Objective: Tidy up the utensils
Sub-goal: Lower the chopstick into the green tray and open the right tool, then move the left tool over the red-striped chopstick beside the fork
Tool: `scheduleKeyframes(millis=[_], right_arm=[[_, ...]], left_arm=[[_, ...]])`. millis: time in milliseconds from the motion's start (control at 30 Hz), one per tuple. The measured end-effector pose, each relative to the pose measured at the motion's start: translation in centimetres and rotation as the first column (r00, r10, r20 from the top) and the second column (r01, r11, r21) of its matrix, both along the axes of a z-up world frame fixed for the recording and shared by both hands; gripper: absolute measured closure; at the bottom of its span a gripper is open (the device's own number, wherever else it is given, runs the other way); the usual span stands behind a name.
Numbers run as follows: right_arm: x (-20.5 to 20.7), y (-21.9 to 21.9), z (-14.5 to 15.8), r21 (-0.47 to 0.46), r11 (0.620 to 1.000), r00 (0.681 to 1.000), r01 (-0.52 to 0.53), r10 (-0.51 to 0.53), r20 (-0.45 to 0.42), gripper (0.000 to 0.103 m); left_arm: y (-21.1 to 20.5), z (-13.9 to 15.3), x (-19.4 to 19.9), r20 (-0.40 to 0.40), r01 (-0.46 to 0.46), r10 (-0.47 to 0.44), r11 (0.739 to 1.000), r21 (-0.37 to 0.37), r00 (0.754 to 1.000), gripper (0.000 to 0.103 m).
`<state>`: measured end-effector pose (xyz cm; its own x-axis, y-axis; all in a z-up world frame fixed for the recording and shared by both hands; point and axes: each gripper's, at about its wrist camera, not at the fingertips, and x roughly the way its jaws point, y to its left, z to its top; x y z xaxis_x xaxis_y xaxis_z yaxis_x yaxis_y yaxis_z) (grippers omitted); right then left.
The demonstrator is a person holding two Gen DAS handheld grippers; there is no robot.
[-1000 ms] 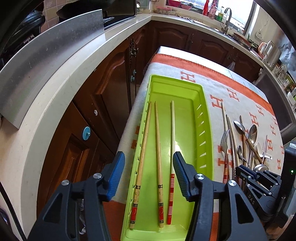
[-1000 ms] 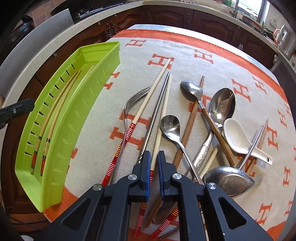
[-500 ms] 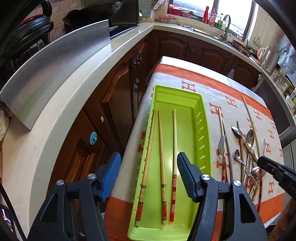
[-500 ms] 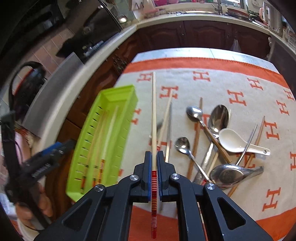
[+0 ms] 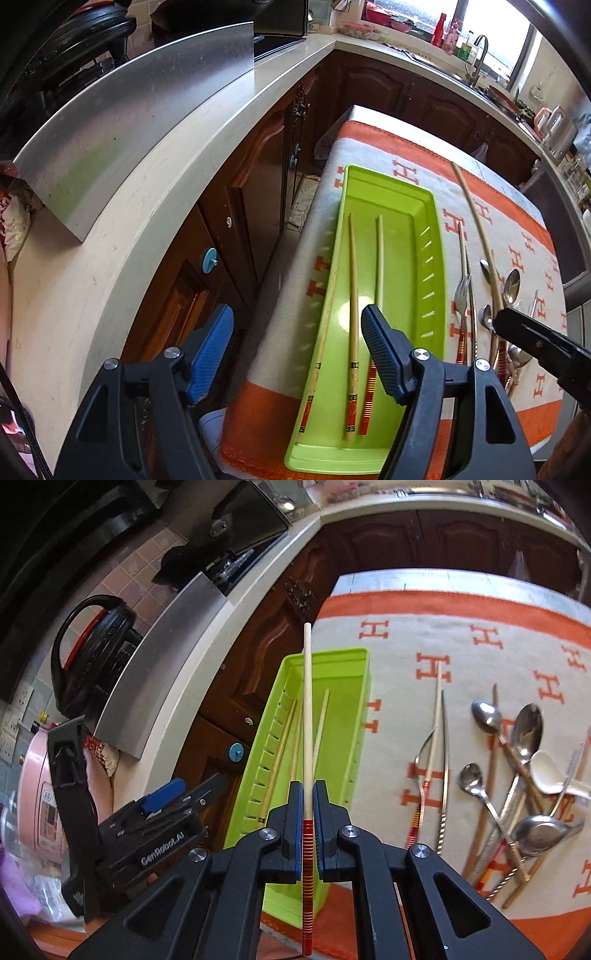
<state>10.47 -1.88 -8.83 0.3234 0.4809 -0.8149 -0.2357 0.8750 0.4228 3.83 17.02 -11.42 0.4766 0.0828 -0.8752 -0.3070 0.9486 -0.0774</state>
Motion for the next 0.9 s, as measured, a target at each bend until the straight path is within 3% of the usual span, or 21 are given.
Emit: scheduleKeyframes(millis=[133, 300, 467, 900], right_arm=[[1.3, 1.0, -2.4, 0.007, 1.0, 0.997, 0.031, -0.03, -0.068, 0.098], [1.8, 2.1, -4.1, -0.018, 0.999, 0.992, 0.038, -0.039, -0.12, 0.095], [1.6, 1.8, -4.4, -0.064, 0.997, 0.995, 0.038, -0.043, -0.087, 0.086], [-0.4, -2.5, -3.0, -0.141, 0.986, 0.996, 0.085, -0.083, 0.017, 0.082]], left_arm=[[-0.7, -0.2, 0.1, -0.01, 0.026, -0.026, 0.999, 0.04, 1.0, 0.033], [-0.9, -0.5, 0.2, -0.019, 0.038, -0.038, 0.999, 0.024, 0.999, 0.033], [-0.5, -0.9, 0.3, -0.026, 0.032, -0.032, 0.999, -0.002, 0.999, 0.031], [-2.3, -1.0, 0.3, -0.032, 0.077, -0.077, 0.997, -0.007, 0.997, 0.031]])
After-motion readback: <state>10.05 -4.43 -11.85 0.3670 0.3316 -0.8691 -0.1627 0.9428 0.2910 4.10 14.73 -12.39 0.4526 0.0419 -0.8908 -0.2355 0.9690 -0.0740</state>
